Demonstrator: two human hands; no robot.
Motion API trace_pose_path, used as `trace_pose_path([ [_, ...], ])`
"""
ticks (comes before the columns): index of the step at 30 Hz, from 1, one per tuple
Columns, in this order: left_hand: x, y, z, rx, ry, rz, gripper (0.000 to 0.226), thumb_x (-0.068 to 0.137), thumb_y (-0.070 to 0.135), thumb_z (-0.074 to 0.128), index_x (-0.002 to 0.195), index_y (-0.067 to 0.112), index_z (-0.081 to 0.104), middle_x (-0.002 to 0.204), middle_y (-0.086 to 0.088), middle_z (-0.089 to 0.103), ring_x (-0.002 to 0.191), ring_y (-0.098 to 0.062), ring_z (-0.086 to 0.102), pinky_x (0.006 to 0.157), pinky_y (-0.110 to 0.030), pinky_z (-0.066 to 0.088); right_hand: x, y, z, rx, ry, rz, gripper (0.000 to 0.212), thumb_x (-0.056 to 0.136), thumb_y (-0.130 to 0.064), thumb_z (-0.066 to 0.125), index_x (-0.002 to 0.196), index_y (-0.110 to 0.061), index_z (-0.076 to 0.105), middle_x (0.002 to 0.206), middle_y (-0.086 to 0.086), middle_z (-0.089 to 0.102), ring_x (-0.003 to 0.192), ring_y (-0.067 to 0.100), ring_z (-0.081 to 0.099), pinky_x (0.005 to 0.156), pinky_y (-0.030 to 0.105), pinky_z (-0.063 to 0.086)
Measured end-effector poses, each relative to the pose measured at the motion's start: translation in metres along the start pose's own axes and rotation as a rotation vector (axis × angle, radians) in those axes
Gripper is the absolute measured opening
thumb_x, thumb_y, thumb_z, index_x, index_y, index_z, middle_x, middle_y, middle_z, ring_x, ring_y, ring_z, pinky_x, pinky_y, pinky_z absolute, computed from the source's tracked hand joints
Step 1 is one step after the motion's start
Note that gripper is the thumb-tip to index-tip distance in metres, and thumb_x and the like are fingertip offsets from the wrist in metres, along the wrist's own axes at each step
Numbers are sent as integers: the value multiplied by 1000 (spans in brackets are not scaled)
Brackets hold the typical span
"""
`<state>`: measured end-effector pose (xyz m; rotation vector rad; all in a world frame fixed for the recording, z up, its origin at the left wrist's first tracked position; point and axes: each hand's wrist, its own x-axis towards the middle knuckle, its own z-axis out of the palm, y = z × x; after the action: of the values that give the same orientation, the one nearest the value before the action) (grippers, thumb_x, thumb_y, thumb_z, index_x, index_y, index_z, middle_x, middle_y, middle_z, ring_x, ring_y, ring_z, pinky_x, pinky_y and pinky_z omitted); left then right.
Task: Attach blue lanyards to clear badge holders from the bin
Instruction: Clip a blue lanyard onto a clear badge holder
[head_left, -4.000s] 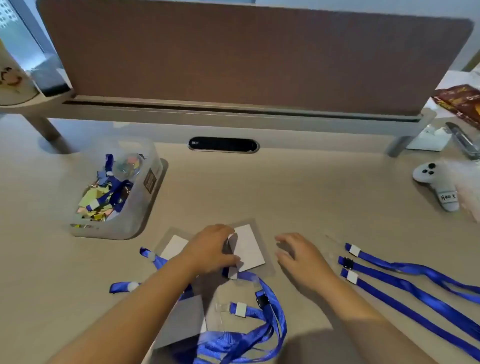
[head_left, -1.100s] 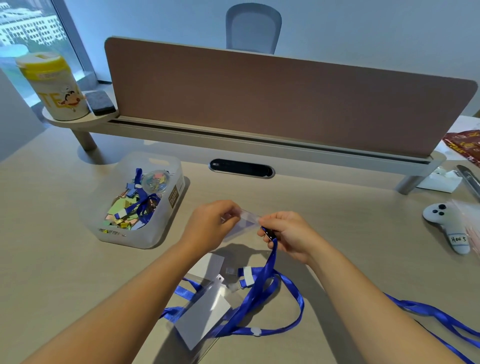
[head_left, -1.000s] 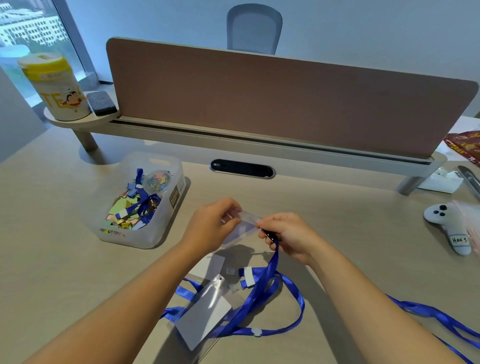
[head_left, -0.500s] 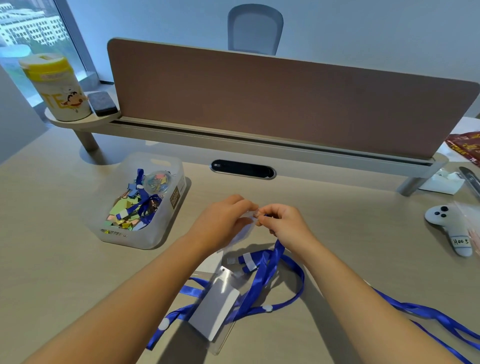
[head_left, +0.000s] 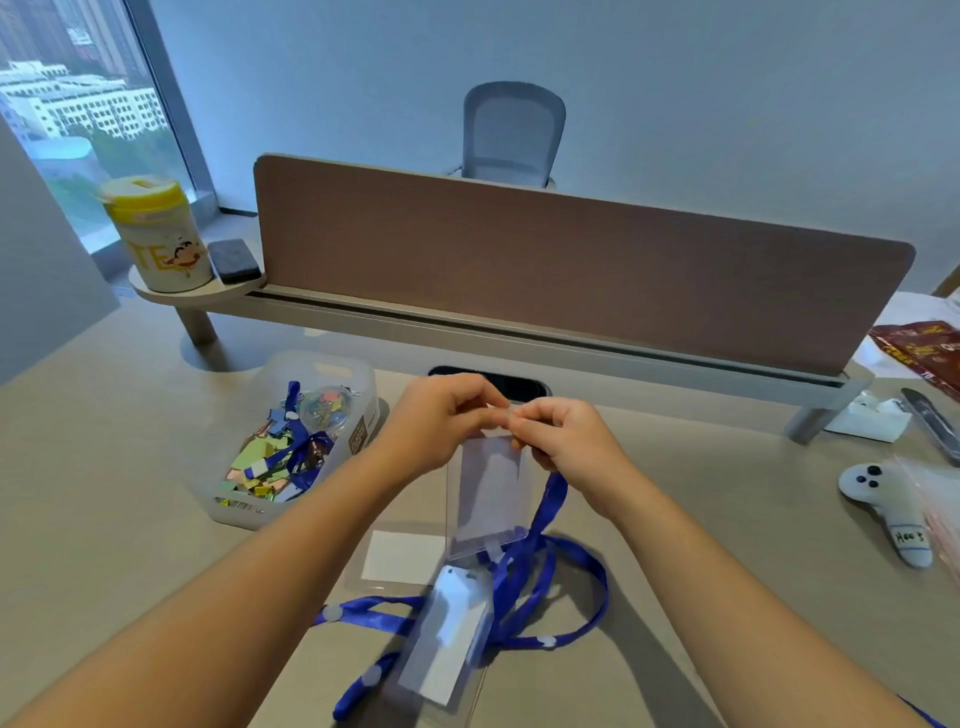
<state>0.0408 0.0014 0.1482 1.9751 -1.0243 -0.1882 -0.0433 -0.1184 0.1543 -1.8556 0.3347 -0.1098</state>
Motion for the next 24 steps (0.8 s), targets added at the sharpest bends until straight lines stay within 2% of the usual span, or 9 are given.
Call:
trace_pose_path([
  [2,1,9,-7,35,49,25,15,80,16,58,90,6,61,84,-7,64,79,-19,61,73,-30,53,-1,-11,-2,-23,1,-29,19,89,-19,54,72,-24,60,63,-5,54,49,2,42,43,7,34],
  [6,0,21,-19,180,96,84,17,78,19,60,91,8,62,87,-10,66,76,-13,57,68,-15,46,-4,-29,-2,-42,26,-93,23,88,-18,55,66,-23,57,64,-4,51,56,2,44,51,9,37],
  [8,-2,28,-25,226,102,102,16,78,18,60,91,8,63,87,-10,67,76,-12,55,69,-17,46,-6,-37,-1,-61,34,-128,25,88,-15,54,64,-21,55,68,1,51,64,9,45,61,16,39],
  [10,-4,35,-31,218,128,145,17,78,19,60,89,6,63,84,-12,68,74,-16,58,70,-26,51,-7,-47,-2,-82,34,-166,26,88,-14,54,62,-20,54,71,6,52,69,13,46,66,22,41],
  [12,-4,42,-38,216,170,185,17,77,19,61,87,5,64,81,-14,68,72,-18,61,70,-31,53,-7,-56,-3,-117,46,-201,28,88,-13,53,61,-21,53,66,1,50,63,11,44,60,18,41],
  [15,-2,52,-46,209,249,228,15,79,16,60,86,4,65,78,-14,68,67,-16,59,65,-22,50,-8,-71,-4,-141,69,-246,26,89,-14,52,64,-21,54,66,-2,51,60,7,45,48,6,41],
  [20,0,68,-59,220,344,294,12,80,13,59,83,3,65,69,-6,63,61,-15,59,59,-19,52,-6,-92,-7,-110,108,-300,16,89,-13,53,80,-4,64,64,-3,53,58,4,44,44,2,38],
  [22,1,71,-62,193,374,285,11,81,12,59,82,2,65,68,-5,63,57,-11,58,72,-16,49,-7,-98,-7,-90,102,-309,19,89,-13,53,72,-10,62,62,-3,52,57,4,44,44,2,39],
  [24,2,72,-63,150,387,255,11,81,10,57,81,2,65,67,-5,62,56,-4,56,68,-10,48,-8,-101,-6,-89,99,-313,25,89,-13,52,65,-18,57,62,-3,52,56,5,44,44,3,39],
])
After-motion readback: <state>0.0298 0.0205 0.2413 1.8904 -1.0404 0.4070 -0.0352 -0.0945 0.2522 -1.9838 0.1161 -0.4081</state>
